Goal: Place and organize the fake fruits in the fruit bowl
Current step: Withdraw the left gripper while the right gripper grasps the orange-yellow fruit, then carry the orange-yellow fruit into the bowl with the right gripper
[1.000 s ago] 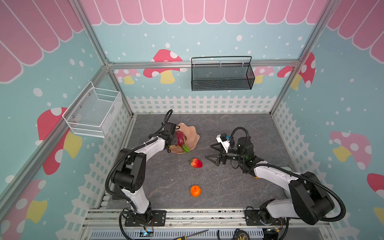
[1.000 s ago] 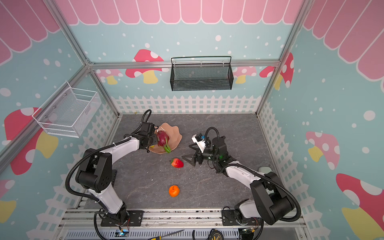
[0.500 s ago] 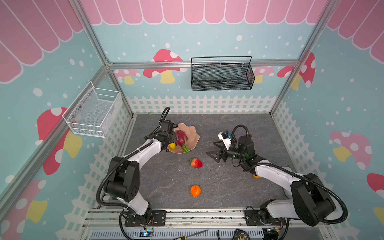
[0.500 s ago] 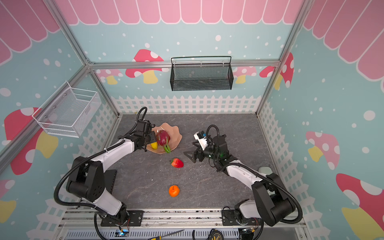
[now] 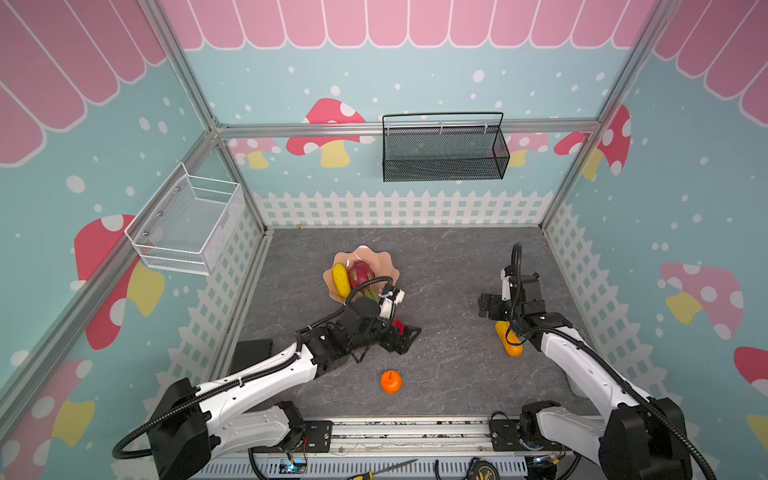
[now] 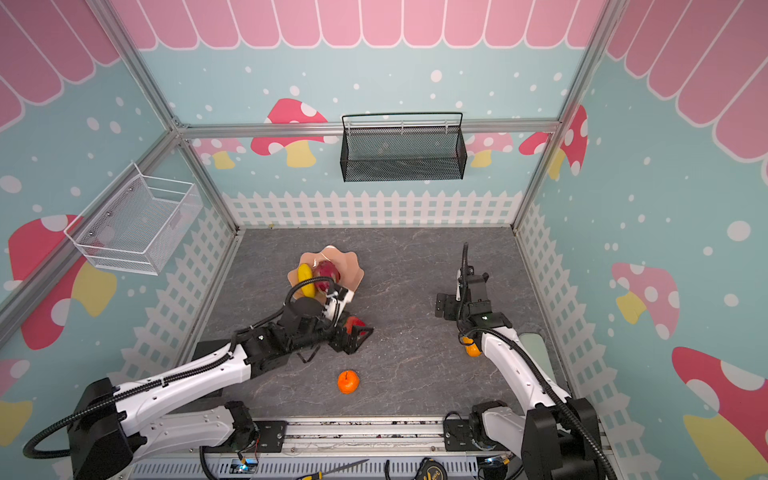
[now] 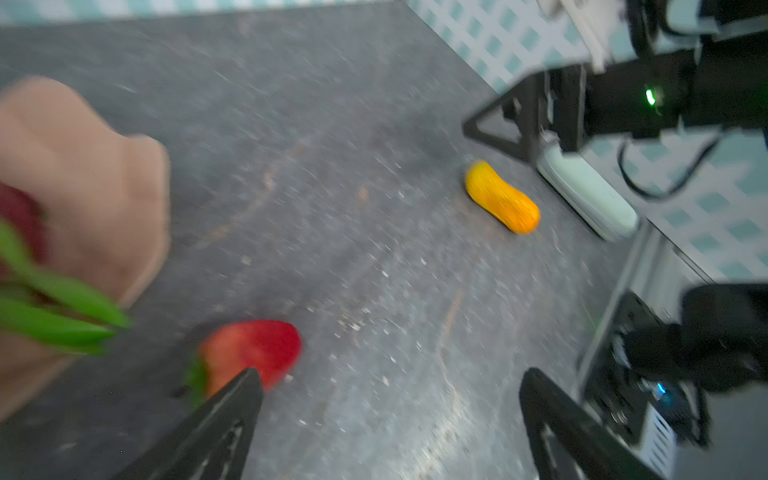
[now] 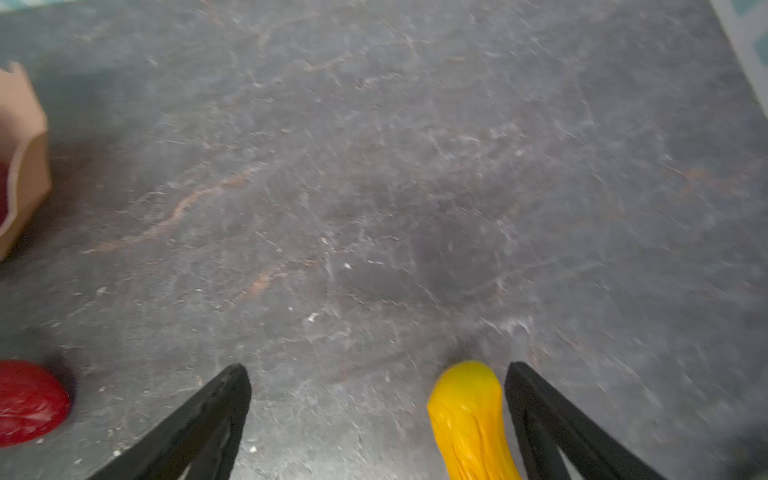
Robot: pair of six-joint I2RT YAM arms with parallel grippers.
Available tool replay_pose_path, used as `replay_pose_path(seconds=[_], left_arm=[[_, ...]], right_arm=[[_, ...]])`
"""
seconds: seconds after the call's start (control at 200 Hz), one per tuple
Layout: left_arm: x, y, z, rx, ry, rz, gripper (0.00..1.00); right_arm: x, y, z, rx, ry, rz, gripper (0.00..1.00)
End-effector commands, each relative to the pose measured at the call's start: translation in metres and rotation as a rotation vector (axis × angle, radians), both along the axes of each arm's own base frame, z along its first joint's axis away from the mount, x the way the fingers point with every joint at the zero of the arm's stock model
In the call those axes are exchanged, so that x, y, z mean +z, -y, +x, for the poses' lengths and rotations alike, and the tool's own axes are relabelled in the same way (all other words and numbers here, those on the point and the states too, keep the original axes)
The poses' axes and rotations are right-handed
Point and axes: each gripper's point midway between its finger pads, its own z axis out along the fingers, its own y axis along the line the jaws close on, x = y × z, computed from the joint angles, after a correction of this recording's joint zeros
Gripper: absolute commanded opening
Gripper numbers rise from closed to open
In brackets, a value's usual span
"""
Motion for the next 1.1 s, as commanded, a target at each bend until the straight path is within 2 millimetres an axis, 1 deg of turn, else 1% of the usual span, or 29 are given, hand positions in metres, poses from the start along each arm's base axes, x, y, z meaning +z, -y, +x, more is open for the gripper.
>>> replay_pose_path(seconds=[0.0,0.045,0.075,0.2,0.275,0.36,0.45,0.52,0.565,0.635,0.706,0.756,0.796,0.841,0.876,0.956,1.026,1.071,1.096], left_arm=[[0.022,0.038,-0.027,-0.154,0.037,-0.209,1.0],[0.017,0.045,-0.034,-0.176,0.039,-0.21,1.0],[0.014,0.048,-0.037,-0.181,0.04,-0.2,1.0],[-0.003,0.051,-0.04,-0.161,0.01,-0.156,1.0],[-0.009,0.049,-0.041,-0.153,0.002,-0.142,1.0],[-0.011,0.046,-0.043,-0.151,0.012,-0.143,1.0],[-0.011,0.042,-0.04,-0.135,0.03,-0.144,1.0],[-0.009,0.043,-0.039,-0.128,0.035,-0.146,1.0],[-0.009,0.042,-0.038,-0.12,0.032,-0.145,1.0],[-0.007,0.04,-0.036,-0.099,0.031,-0.146,1.0],[-0.003,0.034,-0.032,-0.064,0.041,-0.137,1.0],[0.0,0.028,-0.029,-0.039,0.053,-0.12,1.0],[0.004,0.021,-0.027,-0.015,0.069,-0.102,1.0],[0.01,0.012,-0.023,0.019,0.092,-0.068,1.0],[0.016,0.003,-0.018,0.057,0.109,-0.038,1.0],[0.034,-0.027,0.005,0.18,0.127,0.031,1.0],[0.042,-0.057,0.024,0.258,0.084,0.088,1.0],[0.044,-0.076,0.037,0.31,0.042,0.102,1.0],[0.045,-0.083,0.042,0.324,0.016,0.093,1.0]], right_arm=[[-0.025,0.027,-0.031,-0.106,-0.245,-0.131,0.97],[-0.035,0.017,-0.033,-0.056,-0.292,-0.095,0.95],[-0.041,0.013,-0.035,-0.042,-0.325,-0.084,0.95],[-0.07,0.016,-0.052,-0.065,-0.468,-0.098,0.94],[-0.082,0.014,-0.062,-0.065,-0.518,-0.086,0.93],[-0.084,0.029,-0.072,-0.134,-0.546,-0.147,0.9],[-0.081,0.03,-0.069,-0.141,-0.538,-0.154,0.89],[-0.087,0.033,-0.072,-0.147,-0.558,-0.168,0.88],[-0.092,0.03,-0.071,-0.128,-0.571,-0.161,0.82],[-0.098,0.029,-0.071,-0.123,-0.591,-0.166,0.68],[-0.103,0.025,-0.071,-0.099,-0.606,-0.155,0.57],[-0.101,0.024,-0.066,-0.091,-0.592,-0.152,0.44],[-0.098,0.023,-0.062,-0.083,-0.571,-0.149,0.41],[-0.089,0.014,-0.052,-0.04,-0.531,-0.122,0.39],[-0.078,0.003,-0.041,0.001,-0.481,-0.097,0.39],[-0.045,-0.032,-0.01,0.114,-0.344,-0.025,0.38],[-0.012,-0.074,0.017,0.239,-0.232,0.048,0.38],[0.008,-0.109,0.032,0.34,-0.169,0.105,0.38],[0.02,-0.129,0.041,0.398,-0.133,0.139,0.38]])
